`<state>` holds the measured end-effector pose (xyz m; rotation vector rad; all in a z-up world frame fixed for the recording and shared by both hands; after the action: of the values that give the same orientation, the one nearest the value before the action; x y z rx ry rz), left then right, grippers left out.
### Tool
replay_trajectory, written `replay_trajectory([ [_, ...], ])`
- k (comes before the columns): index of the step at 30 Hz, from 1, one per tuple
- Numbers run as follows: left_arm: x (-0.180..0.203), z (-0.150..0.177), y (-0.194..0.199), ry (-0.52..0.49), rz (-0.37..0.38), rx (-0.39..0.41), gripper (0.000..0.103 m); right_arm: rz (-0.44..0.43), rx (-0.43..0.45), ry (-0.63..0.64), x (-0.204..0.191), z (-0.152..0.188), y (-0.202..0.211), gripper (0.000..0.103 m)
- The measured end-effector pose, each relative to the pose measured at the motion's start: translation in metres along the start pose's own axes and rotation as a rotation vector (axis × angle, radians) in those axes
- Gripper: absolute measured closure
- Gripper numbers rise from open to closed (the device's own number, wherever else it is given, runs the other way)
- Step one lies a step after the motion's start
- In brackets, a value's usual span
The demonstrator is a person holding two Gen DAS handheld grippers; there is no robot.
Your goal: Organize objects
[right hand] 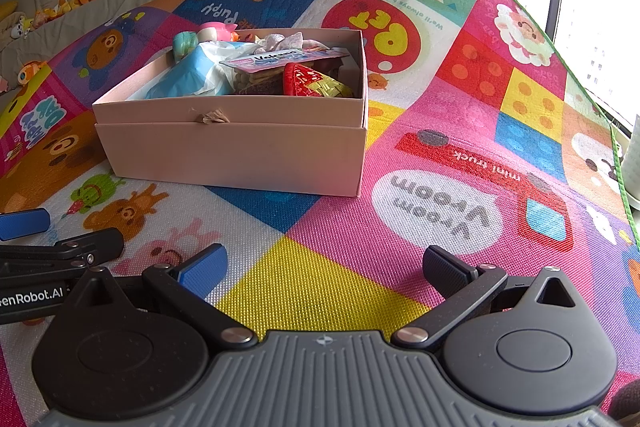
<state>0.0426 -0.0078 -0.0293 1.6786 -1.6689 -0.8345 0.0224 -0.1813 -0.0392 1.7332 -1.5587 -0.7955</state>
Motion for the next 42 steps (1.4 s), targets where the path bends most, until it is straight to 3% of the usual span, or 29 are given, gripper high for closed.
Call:
replay_trajectory([
  [42,0.0032,-0.0005,-0.0001,0.002,0.005,-0.001,0.011,0.000,0.000,0.000,0.0004,0.0001,0.0001,0.000],
])
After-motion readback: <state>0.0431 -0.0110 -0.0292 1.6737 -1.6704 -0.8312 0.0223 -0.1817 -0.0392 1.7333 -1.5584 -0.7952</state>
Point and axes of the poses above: each gripper's, at about its wrist camera, not at the fingertips, and y roughly against the way its jaws point, x to its right, z to its underside, the point moved 6 cm from there along -y, roughly the way its jaws point, and after that the axes turned 14 degrees about -x, right-handed, at the moved point
